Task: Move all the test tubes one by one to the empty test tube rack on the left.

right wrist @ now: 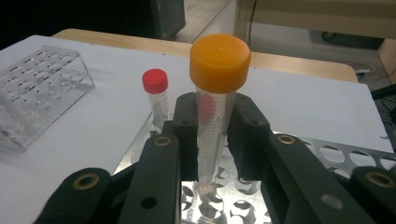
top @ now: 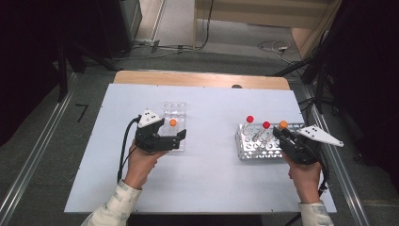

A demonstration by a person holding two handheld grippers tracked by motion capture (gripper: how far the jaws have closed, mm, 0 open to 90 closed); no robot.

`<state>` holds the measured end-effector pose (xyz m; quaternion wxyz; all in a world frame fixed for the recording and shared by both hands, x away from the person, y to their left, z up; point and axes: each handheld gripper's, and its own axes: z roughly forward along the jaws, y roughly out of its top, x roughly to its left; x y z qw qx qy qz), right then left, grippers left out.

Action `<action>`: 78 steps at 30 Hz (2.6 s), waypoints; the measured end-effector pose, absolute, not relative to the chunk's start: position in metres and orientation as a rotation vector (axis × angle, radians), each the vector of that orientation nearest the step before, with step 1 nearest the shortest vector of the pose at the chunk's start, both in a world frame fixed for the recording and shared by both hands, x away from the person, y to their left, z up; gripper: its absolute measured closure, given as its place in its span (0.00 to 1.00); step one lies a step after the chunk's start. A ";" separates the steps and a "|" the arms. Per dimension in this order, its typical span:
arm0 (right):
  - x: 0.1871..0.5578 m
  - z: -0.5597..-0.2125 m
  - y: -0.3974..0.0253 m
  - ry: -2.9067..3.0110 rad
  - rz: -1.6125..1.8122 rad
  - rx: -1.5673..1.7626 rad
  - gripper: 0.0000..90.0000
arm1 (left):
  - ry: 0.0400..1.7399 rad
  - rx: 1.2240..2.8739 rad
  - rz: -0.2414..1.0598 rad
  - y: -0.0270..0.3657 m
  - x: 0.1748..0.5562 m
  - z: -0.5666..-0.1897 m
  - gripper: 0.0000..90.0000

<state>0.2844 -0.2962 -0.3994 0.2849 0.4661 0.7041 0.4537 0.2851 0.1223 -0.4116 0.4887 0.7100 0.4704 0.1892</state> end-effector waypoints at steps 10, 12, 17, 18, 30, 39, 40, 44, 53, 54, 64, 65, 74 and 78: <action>0.276 -0.393 -0.277 1.953 1.226 1.187 0.79 | 1.133 1.722 0.455 0.122 0.285 -0.411 0.11; 0.275 -0.393 -0.272 1.973 1.228 1.172 0.79 | 1.132 1.721 0.453 0.121 0.284 -0.411 0.11; 0.274 -0.394 -0.257 2.016 1.239 1.135 0.79 | 1.122 1.727 0.450 0.121 0.284 -0.410 0.11; 0.274 -0.394 -0.254 2.026 1.246 1.132 0.80 | 1.127 1.726 0.452 0.121 0.284 -0.410 0.11; 0.273 -0.399 -0.212 2.125 1.260 1.039 0.80 | 1.139 1.741 0.484 0.118 0.282 -0.410 0.11; 0.277 -0.410 -0.179 2.200 1.248 0.990 0.80 | 1.127 1.740 0.440 0.118 0.283 -0.410 0.14; 0.278 -0.412 -0.175 2.209 1.249 0.989 0.80 | 1.126 1.739 0.438 0.118 0.282 -0.410 0.14; 0.281 -0.418 -0.161 2.248 1.246 0.979 0.80 | 1.113 1.744 0.417 0.116 0.282 -0.410 0.15; 0.285 -0.430 -0.130 2.316 1.239 0.955 0.80 | 1.052 1.752 0.367 0.108 0.277 -0.407 0.19; 0.285 -0.431 -0.126 2.324 1.241 0.950 0.80 | 1.044 1.754 0.359 0.106 0.276 -0.407 0.20; 0.283 -0.435 -0.097 2.373 1.259 0.893 0.79 | 0.981 1.780 0.371 0.093 0.268 -0.403 0.21; 0.282 -0.435 -0.096 2.376 1.261 0.899 0.79 | 0.981 1.785 0.373 0.093 0.268 -0.403 0.22; 0.279 -0.431 -0.090 2.377 1.285 0.874 0.79 | 0.944 1.807 0.404 0.090 0.265 -0.405 0.49; 0.279 -0.430 -0.089 2.375 1.291 0.871 0.79 | 0.936 1.820 0.408 0.088 0.265 -0.406 0.60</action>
